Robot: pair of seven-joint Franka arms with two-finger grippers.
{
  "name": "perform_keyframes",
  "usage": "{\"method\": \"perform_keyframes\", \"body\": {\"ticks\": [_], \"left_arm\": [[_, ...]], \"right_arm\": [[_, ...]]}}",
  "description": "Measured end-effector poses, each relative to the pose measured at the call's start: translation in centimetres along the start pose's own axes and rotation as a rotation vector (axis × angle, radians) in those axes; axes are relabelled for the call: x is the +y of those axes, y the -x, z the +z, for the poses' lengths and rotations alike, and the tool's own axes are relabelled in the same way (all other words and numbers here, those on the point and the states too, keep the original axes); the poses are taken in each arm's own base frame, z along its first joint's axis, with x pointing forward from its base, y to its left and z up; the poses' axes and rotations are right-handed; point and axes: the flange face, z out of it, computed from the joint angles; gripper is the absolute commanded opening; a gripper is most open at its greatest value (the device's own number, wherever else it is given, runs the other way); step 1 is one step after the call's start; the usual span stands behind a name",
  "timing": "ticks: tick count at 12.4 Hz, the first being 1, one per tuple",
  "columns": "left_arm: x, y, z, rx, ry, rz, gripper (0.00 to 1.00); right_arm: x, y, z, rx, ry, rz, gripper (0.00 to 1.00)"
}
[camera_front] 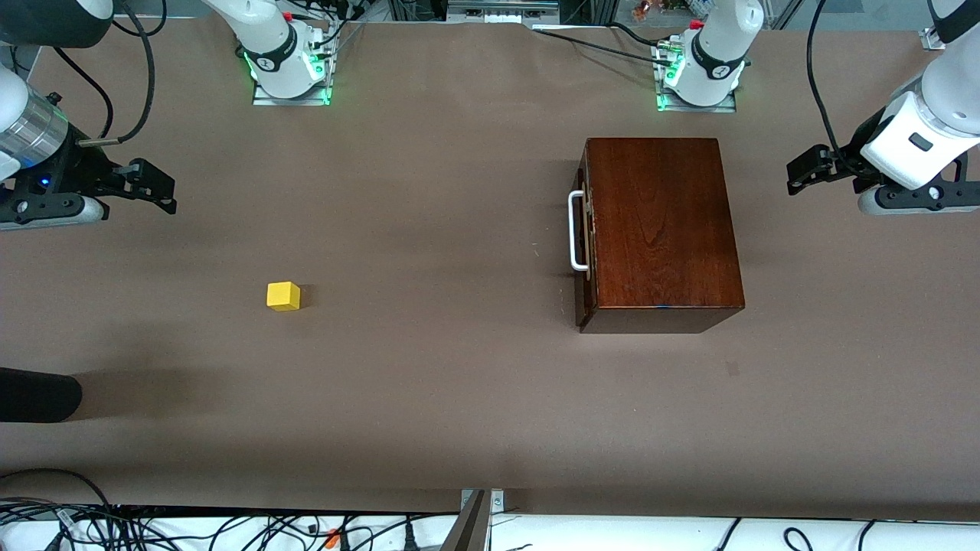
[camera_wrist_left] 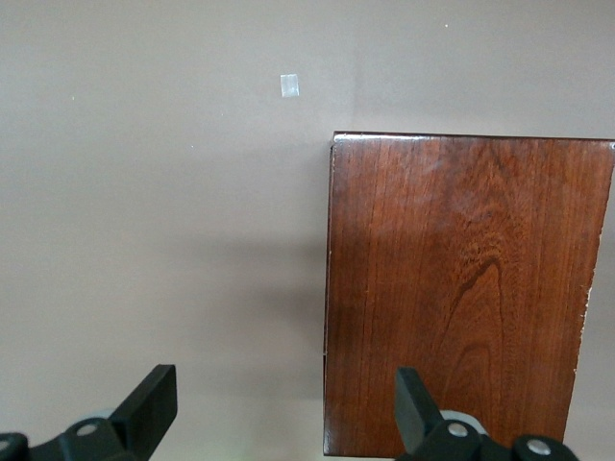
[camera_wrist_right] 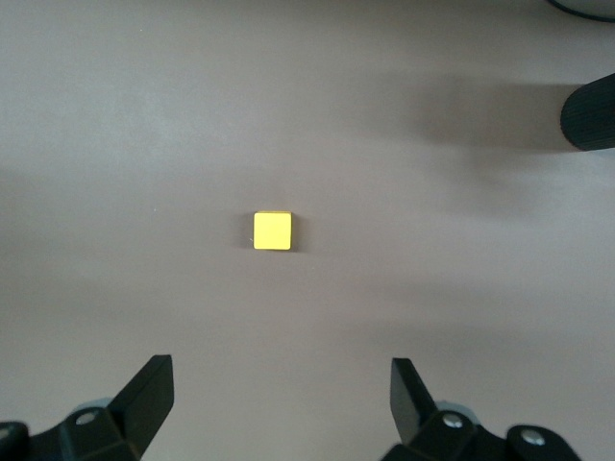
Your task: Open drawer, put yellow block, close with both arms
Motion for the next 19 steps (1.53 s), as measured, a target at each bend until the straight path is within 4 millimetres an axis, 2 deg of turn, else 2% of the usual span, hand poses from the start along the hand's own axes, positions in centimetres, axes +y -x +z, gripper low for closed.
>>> {"method": "perform_keyframes", "body": {"ticks": [2, 5, 7, 11, 14, 16, 17, 19], "left_arm": [[0.2, -0.9, 1.1, -0.02, -0.001, 0.002, 1.0], [0.9, -1.8, 1.7, -0.029, -0.001, 0.014, 1.0], [4.0, -1.5, 1.9, -0.033, -0.006, 0.069, 1.0], [14.5, -0.4, 5.3, -0.081, -0.035, 0.138, 1.0], [24.7, 0.9, 8.5, -0.096, -0.06, 0.113, 1.0], [31.3, 1.8, 11.8, -0.074, -0.062, 0.101, 1.0], [33.6, 2.0, 13.6, -0.049, -0.07, 0.099, 1.0], [36.6, 2.3, 17.2, -0.039, -0.087, 0.095, 1.0]], "right_arm": [[0.0, 0.0, 0.0, 0.0, 0.0, 0.0, 1.0], [0.0, 0.0, 0.0, 0.0, 0.0, 0.0, 1.0], [0.0, 0.0, 0.0, 0.0, 0.0, 0.0, 1.0], [0.0, 0.0, 0.0, 0.0, 0.0, 0.0, 1.0], [0.0, 0.0, 0.0, 0.0, 0.0, 0.0, 1.0], [0.0, 0.0, 0.0, 0.0, 0.0, 0.001, 1.0], [0.0, 0.0, 0.0, 0.0, 0.0, 0.001, 1.0], [0.0, 0.0, 0.0, 0.0, 0.0, 0.001, 1.0]]}}
